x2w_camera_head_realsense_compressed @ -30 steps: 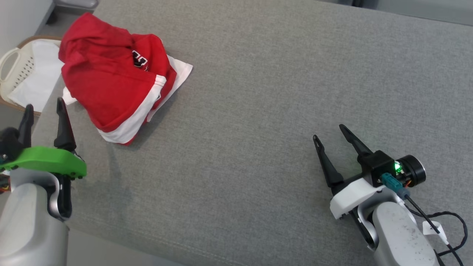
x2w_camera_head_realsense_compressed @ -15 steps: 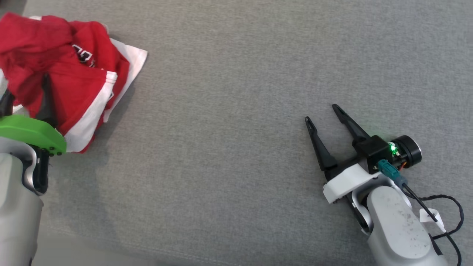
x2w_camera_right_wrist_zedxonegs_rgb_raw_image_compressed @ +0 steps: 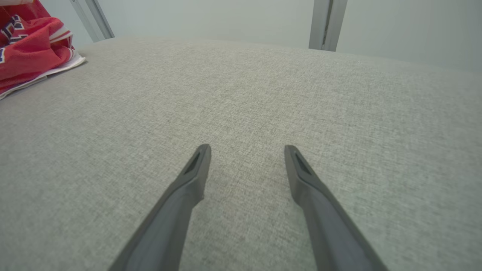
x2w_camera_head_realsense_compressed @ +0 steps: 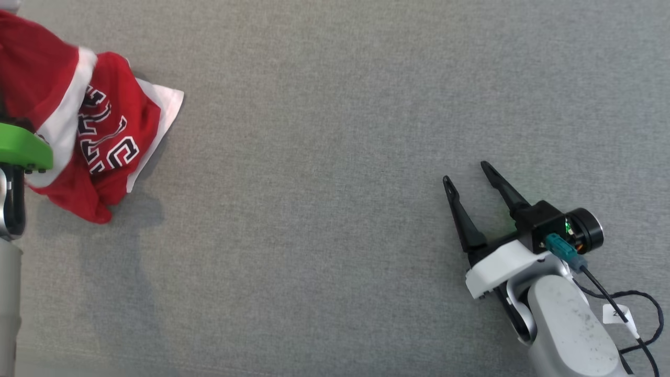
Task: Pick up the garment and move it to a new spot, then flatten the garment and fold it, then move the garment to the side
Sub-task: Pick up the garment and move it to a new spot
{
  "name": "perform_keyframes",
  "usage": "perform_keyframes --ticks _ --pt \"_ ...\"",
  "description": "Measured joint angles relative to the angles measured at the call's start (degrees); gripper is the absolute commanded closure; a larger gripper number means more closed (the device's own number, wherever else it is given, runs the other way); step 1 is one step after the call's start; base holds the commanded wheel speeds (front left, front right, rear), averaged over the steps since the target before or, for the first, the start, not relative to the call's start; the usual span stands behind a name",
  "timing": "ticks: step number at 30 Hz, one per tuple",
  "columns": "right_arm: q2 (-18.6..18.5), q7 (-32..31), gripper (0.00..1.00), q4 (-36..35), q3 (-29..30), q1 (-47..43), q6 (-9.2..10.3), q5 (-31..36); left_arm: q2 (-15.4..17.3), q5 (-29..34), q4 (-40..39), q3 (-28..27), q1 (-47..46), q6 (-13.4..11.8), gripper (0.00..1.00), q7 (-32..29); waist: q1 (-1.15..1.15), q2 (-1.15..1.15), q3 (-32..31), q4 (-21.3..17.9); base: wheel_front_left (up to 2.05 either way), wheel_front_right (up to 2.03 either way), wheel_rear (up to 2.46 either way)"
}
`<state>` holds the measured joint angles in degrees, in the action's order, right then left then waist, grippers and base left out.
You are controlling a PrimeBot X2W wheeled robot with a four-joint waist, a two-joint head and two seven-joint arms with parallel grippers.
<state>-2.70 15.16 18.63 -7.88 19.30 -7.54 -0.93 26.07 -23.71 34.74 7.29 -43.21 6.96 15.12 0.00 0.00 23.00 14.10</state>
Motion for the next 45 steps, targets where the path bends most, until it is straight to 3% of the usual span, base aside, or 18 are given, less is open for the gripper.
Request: perform_keyframes --ticks 7,14,21,31,32,33,34,40,45 --pt "-0.07 0.00 0.00 -0.11 -0.27 -3.07 0.01 -3.18 -4.38 5.66 -11.39 -2.54 3.05 0.29 1.00 0.00 0.00 0.00 -4.32 -1.82 0.00 0.00 0.00" --pt "-0.09 0.00 0.00 -0.87 -0.88 -5.46 0.01 -5.23 -8.78 5.92 -17.56 3.32 6.09 0.36 1.00 0.00 -0.01 0.00 -7.25 -6.53 0.00 0.00 0.00" --pt "-0.10 -0.01 0.00 -1.32 -2.71 -6.49 0.01 -5.43 -13.25 3.81 -18.96 8.47 8.26 0.42 1.00 0.00 0.00 0.00 -8.71 -13.03 0.00 0.00 0.00" --pt "-0.09 -0.01 0.00 -2.04 -3.41 -7.72 0.01 -6.38 -17.62 2.87 -13.83 17.15 11.09 0.43 1.00 0.01 0.00 0.00 -9.15 -22.19 0.00 0.00 0.00" --pt "-0.10 -0.01 0.00 -2.15 -3.34 -7.86 0.01 -6.53 -17.93 2.87 -13.34 17.56 11.55 0.43 0.85 0.01 0.00 0.00 -9.16 -22.79 0.00 0.00 0.00" --pt "-0.12 -0.01 0.00 -2.29 -3.20 -8.01 0.01 -6.67 -18.31 2.83 -12.50 18.04 12.10 0.43 0.37 0.01 0.00 0.00 -9.17 -23.50 0.00 0.00 0.00" --pt "-0.13 -0.01 0.00 -2.36 -3.15 -8.11 0.01 -6.71 -18.53 2.82 -11.41 18.57 12.66 0.43 0.00 0.01 0.00 0.00 -9.19 -24.12 0.00 0.00 0.00" --pt "-0.12 -0.01 0.00 -2.66 -2.52 -8.93 0.01 -7.03 -18.66 3.86 -8.83 15.89 17.87 0.43 0.00 0.01 -0.01 0.00 -9.67 -25.35 0.00 0.00 0.00" --pt "-0.09 -0.01 0.00 -2.18 -1.54 -9.32 0.01 -7.03 -18.61 5.73 -9.57 8.08 23.79 0.42 0.00 0.01 -0.01 0.00 -10.97 -23.95 0.00 0.00 0.00"
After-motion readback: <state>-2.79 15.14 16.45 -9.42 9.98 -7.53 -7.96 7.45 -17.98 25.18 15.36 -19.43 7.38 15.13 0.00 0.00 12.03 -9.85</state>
